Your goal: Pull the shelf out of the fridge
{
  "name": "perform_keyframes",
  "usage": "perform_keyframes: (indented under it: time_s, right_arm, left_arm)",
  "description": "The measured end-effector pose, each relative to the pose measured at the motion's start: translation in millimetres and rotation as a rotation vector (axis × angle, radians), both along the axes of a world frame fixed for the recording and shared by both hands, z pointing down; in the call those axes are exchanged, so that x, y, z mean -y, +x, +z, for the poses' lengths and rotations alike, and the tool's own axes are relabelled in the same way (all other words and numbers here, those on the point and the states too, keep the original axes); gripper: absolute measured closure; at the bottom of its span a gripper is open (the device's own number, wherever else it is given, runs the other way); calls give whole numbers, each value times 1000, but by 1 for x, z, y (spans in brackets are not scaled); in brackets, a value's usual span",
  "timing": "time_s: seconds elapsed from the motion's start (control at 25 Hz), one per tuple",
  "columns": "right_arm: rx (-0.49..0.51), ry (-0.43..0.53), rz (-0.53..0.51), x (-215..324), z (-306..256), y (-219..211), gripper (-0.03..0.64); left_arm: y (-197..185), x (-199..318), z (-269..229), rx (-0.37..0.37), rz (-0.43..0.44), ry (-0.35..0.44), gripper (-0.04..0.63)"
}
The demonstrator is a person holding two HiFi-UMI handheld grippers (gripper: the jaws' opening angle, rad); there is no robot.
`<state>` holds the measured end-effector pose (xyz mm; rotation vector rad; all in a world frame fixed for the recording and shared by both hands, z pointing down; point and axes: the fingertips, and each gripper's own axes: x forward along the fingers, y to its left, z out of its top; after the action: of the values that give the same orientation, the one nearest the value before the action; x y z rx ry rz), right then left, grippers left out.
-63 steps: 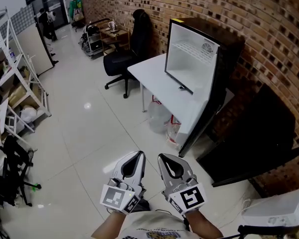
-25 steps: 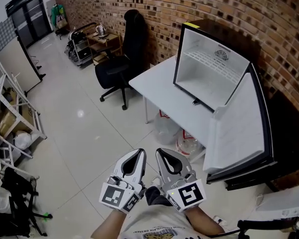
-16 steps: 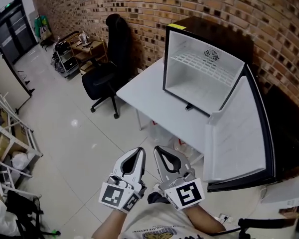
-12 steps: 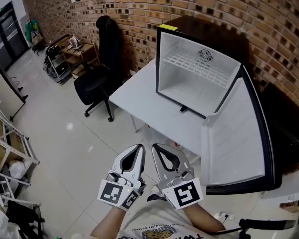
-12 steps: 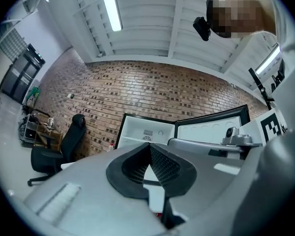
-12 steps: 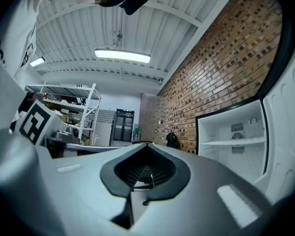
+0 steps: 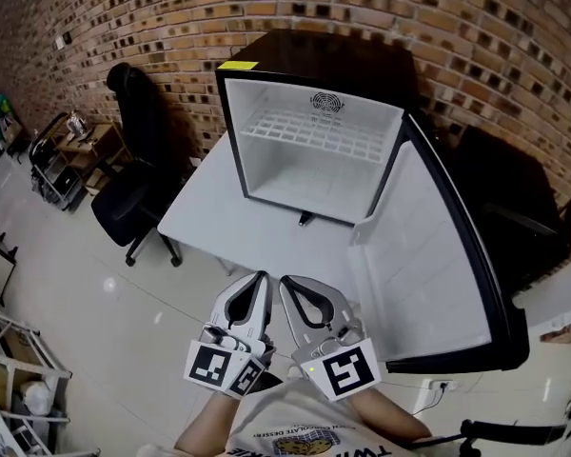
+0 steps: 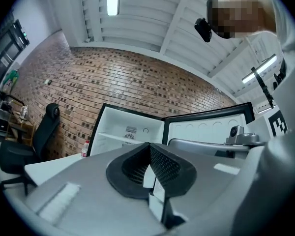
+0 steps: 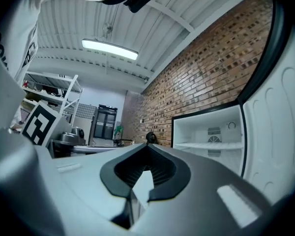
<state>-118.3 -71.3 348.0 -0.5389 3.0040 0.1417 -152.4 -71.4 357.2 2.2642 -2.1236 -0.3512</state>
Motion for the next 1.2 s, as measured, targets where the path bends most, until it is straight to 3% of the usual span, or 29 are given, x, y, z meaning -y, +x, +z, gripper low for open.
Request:
perform_keyframes:
  time_s: [0.56, 0.72, 0.88, 1.04, 1.2]
  right_arm:
    - [-23, 1, 288, 75, 6, -3, 614]
    - [2, -3, 369, 103, 3, -19, 614]
    - [38, -70, 419, 131, 5, -36, 612]
    - [118, -192, 455, 165, 13, -46, 612]
    - [240, -395, 450, 195, 24, -56, 606]
  left_arm:
    - [2, 90, 7, -35, 310, -5, 595]
    - [-21, 119, 8, -41, 367, -14, 595]
    - [-48, 148, 5, -66, 398, -16, 595]
    - [-78, 175, 9, -171, 413, -37, 595]
    - [-110, 201, 25, -414, 424, -82, 595]
